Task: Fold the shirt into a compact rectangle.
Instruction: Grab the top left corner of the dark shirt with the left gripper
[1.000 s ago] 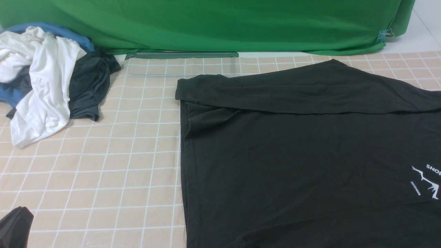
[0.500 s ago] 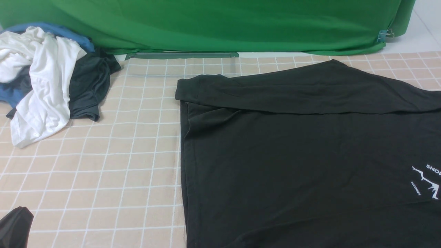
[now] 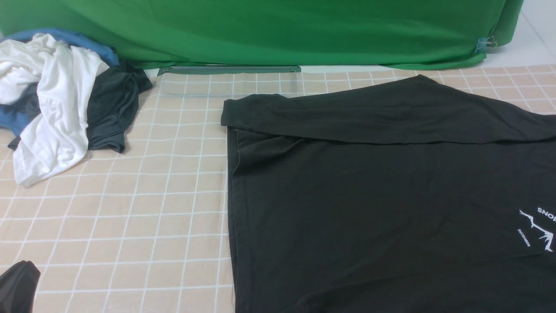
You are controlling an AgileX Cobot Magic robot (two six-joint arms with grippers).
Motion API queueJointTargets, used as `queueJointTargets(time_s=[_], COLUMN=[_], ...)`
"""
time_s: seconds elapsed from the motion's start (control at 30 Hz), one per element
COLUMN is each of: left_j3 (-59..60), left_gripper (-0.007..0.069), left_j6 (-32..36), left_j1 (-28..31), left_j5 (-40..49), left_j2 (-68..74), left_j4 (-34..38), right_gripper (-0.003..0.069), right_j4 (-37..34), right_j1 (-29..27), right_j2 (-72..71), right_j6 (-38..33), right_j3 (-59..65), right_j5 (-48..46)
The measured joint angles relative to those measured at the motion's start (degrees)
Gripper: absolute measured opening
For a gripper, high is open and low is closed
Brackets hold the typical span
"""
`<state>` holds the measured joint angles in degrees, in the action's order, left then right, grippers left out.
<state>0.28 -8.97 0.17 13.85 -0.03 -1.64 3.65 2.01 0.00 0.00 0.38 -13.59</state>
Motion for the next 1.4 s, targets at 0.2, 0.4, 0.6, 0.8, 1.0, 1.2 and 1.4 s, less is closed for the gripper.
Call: queueJointTargets(time_s=[0.2,0.4,0.6,0.8,1.0,1.2,1.4], left_j3=[0.00,0.00,0.00,0.00,0.00,0.00,0.00], left_gripper=[0.0018,0.0018,0.0018,0.0018,0.0018,0.0018,0.0018], left_j6=[0.00,0.00,0.00,0.00,0.00,-4.40,-21.14], left_j1=[0.00,0.00,0.00,0.00,0.00,0.00,0.00], left_j5=[0.00,0.00,0.00,0.00,0.00,-0.76,-4.36], left_j2=[0.00,0.00,0.00,0.00,0.00,0.00,0.00], left_j4=[-0.05,-0.05,-0.05,-0.05,-0.05,6.39,37.14], right_gripper=[0.0246,0.0246,0.0246,0.0247,0.0247,0.0247,0.0247], right_j4=[0.00,0.00,0.00,0.00,0.00,-4.13,-18.31], right_j1=[0.00,0.00,0.00,0.00,0.00,0.00,0.00], right_j2=[0.00,0.00,0.00,0.00,0.00,0.00,0.00], right_j6=[0.00,0.00,0.00,0.00,0.00,4.85,28.07], right_j3=[0.00,0.00,0.00,0.00,0.00,0.00,0.00], right_j5=[0.00,0.00,0.00,0.13,0.18,3.09,11.24])
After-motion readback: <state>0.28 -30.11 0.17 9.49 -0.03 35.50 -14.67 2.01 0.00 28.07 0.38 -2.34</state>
